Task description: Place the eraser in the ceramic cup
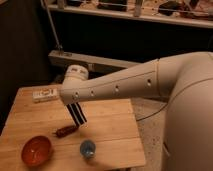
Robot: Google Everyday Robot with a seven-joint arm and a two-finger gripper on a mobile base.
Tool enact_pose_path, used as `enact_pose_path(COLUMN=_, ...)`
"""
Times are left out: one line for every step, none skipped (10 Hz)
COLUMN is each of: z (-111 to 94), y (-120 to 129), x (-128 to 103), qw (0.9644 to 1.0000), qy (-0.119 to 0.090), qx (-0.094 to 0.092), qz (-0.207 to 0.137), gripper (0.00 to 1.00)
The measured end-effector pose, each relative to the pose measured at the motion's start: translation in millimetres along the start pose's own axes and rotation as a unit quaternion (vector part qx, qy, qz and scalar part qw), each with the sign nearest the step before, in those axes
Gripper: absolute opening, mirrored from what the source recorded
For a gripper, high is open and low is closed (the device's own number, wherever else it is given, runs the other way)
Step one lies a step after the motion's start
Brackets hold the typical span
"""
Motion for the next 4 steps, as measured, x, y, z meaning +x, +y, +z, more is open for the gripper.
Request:
enact_pose_path(z=-10, y=2, x=6, qw=1.0000, qy=-0.002, qx=0.004, qz=-0.002, gripper=0.35)
enact_pose_path(z=-18, y=4, x=11, qw=1.0000, qy=-0.003, qx=0.006, qz=-0.003, gripper=0.35)
enact_pose_path(z=-31, y=8, x=19, qw=0.9999, qy=-0.007, qx=0.008, qz=-0.001, gripper=0.35)
enact_pose_path(z=-42, y=12, x=30, qw=0.9999, qy=-0.011, qx=0.006, qz=0.002, gripper=0.35)
